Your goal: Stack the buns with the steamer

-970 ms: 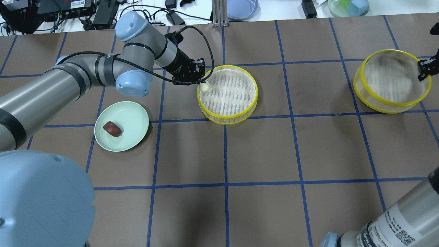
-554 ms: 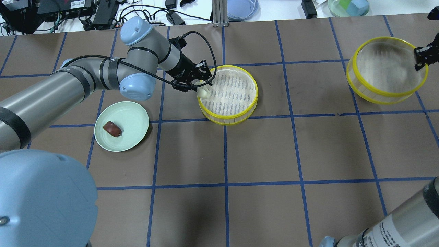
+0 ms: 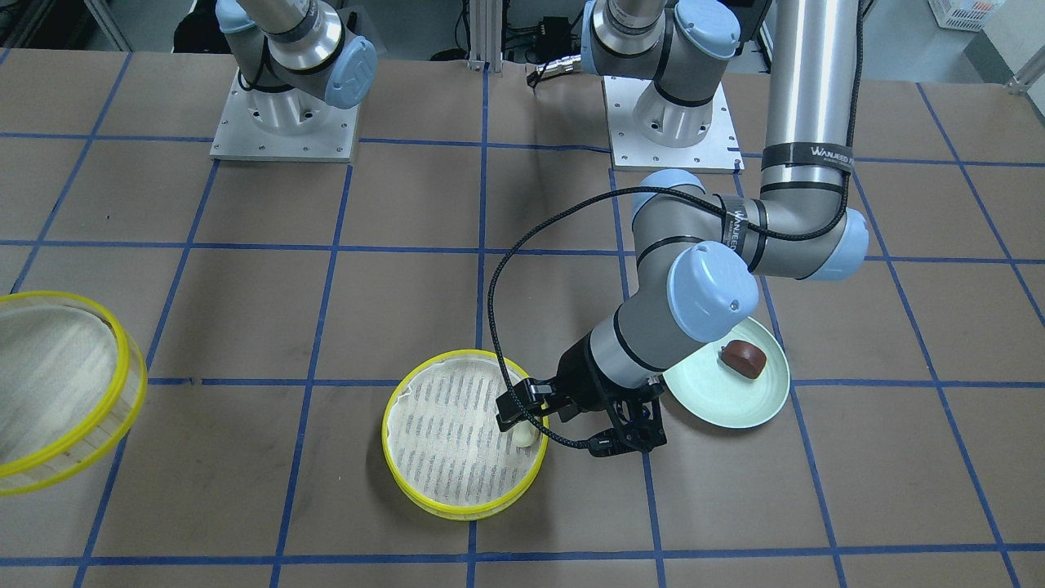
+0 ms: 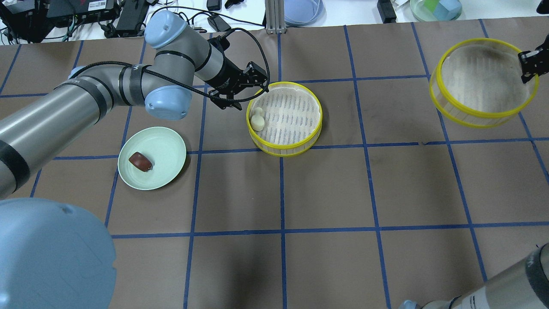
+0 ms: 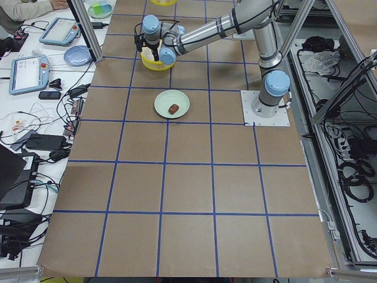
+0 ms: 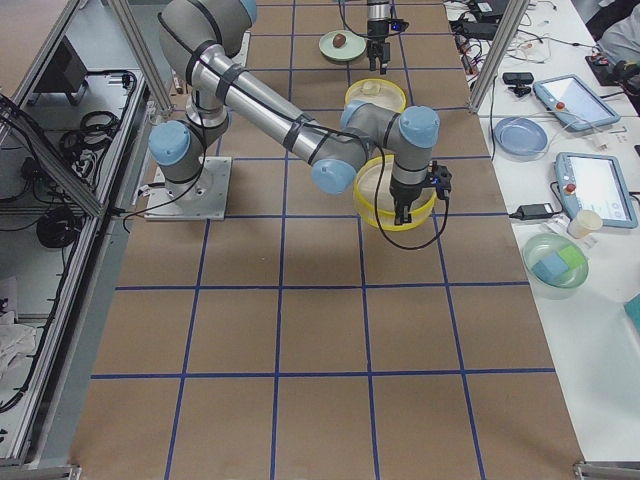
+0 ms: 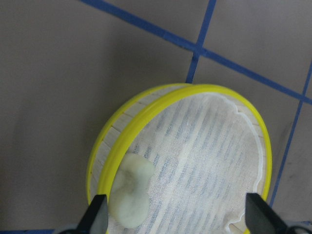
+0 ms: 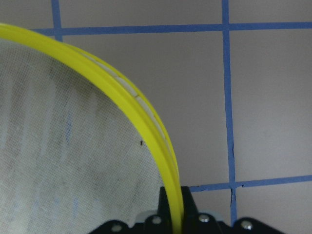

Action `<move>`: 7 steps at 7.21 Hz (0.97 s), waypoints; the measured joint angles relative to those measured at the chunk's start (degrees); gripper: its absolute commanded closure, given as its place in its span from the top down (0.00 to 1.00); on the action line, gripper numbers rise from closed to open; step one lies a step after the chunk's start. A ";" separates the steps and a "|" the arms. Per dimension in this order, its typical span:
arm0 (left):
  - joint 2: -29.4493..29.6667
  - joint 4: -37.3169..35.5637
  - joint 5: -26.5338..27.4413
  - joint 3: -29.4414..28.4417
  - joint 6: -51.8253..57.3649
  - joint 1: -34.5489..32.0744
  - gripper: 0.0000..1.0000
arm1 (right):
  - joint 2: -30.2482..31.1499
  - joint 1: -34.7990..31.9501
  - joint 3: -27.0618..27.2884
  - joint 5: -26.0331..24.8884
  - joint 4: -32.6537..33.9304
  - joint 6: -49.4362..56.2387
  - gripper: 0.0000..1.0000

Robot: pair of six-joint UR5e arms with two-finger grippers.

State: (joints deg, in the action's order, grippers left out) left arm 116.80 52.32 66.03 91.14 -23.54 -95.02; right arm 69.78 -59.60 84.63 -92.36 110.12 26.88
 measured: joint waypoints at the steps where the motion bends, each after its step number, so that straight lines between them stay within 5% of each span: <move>1: -1.59 4.59 4.81 -2.56 3.60 0.23 1.00 | 1.69 -1.87 0.18 0.02 -2.69 -3.51 0.00; 3: -5.94 15.88 15.47 -7.11 14.97 2.89 1.00 | 4.53 -8.57 0.28 -0.06 -4.97 -11.58 0.00; 7: -13.94 28.85 25.49 -7.06 31.32 16.28 1.00 | 5.92 -28.73 2.91 -0.04 -5.48 -36.08 0.00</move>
State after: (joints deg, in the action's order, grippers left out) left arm 102.86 81.18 91.52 84.08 7.78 -78.74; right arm 75.69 -88.33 87.54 -92.39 104.64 -9.20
